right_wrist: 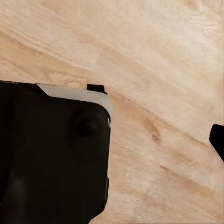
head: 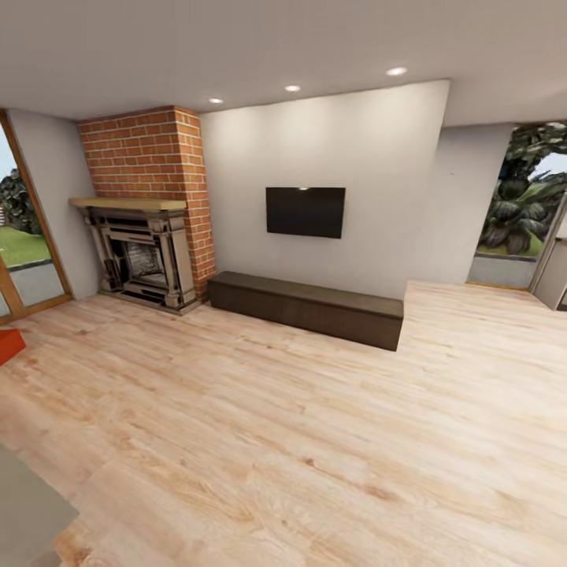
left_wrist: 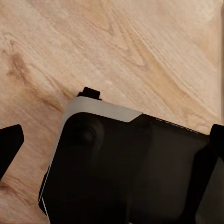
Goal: Move the two storage containers from the living room to the garage. In the garage, place one container on the floor and stack the other container on top of it (either order is fine).
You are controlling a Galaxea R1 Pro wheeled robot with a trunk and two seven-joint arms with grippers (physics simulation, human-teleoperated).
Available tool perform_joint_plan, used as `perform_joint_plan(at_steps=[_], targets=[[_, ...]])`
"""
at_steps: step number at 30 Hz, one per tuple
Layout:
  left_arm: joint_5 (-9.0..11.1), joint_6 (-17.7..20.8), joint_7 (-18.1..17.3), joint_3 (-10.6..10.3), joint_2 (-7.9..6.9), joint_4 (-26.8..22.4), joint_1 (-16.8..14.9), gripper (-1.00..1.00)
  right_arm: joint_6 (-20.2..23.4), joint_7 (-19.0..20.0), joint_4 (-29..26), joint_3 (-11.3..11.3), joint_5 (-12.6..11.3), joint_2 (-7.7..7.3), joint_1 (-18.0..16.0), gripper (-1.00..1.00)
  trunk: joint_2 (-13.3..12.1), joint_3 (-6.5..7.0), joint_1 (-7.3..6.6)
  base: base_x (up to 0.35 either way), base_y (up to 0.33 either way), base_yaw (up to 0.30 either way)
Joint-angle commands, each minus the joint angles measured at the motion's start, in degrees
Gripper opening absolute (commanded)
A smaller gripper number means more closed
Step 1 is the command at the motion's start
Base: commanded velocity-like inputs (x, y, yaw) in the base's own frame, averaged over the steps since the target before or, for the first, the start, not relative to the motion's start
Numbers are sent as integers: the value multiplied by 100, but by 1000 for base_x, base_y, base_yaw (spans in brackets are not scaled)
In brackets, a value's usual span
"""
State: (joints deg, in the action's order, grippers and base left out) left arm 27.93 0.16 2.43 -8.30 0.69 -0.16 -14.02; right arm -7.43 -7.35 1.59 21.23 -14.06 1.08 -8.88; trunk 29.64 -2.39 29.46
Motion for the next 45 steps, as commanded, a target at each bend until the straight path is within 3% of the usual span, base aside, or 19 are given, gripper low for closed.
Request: perform_joint_plan(at_steps=[1, 22, 45], targets=[[46, 2, 21, -49, 1, -2, -4, 100, -32, -10, 17, 48, -53, 5, -8, 100, 10, -11, 6, 322, 0, 0], [46, 2, 21, -49, 1, -2, -4, 100, -31, -1, 17, 48, -53, -18, -8, 100, 10, -11, 6, 322, 0, 5], [46, 2, 21, -49, 1, -2, -4, 100, -48, 6, 17, 48, -53, -38, -8, 100, 10, -11, 6, 322, 0, 279]])
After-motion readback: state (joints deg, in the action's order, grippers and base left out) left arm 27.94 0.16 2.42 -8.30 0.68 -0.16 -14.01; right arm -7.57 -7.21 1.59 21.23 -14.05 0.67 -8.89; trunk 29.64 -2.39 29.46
